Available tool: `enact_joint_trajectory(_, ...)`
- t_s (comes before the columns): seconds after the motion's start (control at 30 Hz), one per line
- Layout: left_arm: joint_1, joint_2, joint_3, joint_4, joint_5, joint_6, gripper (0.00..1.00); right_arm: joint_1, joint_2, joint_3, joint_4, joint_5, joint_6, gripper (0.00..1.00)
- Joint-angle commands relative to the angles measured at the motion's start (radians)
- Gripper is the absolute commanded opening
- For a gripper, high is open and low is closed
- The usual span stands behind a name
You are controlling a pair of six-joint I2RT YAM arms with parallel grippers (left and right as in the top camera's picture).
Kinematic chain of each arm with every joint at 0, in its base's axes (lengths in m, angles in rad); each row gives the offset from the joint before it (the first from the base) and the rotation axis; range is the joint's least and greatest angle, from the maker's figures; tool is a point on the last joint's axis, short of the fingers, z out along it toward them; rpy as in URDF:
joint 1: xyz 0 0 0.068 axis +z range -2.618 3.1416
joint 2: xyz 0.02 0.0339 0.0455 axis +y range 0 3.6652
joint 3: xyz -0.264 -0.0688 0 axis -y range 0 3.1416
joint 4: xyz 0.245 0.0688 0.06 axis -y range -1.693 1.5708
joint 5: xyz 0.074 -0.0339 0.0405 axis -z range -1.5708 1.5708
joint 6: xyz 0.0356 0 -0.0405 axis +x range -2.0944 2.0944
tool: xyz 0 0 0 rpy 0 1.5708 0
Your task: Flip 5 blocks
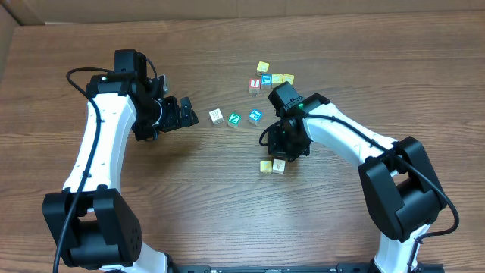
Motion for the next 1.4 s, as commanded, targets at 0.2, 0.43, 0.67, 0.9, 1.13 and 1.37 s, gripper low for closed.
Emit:
enact_joint_trajectory(0.2, -0.013, 0.01, 0.019, 0.001, -0.005, 0.001, 1.0, -0.099, -0.029, 0.054, -0.095, -0.002, 0.003, 0.04)
enact_joint_trajectory(0.43, -0.013, 0.01, 0.019, 0.001, -0.005, 0.001, 1.0, -0.095, -0.029, 0.046, -0.187, -0.006, 0.003, 0.04)
enact_joint_trajectory(0.67, -0.013, 0.01, 0.019, 0.001, -0.005, 0.001, 1.0, -0.044, -0.029, 0.039, -0.17, -0.006, 0.003, 0.04)
enact_joint_trajectory(0.9, -0.013, 0.01, 0.019, 0.001, -0.005, 0.001, 1.0, -0.009, -0.029, 0.039, -0.163, -0.006, 0.003, 0.04)
enact_joint_trajectory(1.13, -0.013, 0.01, 0.019, 0.001, -0.005, 0.001, 1.0, 0.002, -0.029, 0.039, -0.16, -0.006, 0.003, 0.04)
enact_joint_trajectory(1.37, -0.013, 0.01, 0.019, 0.001, -0.005, 0.001, 1.0, 0.003, -0.029, 0.039, -0.179, -0.026, 0.018, 0.04)
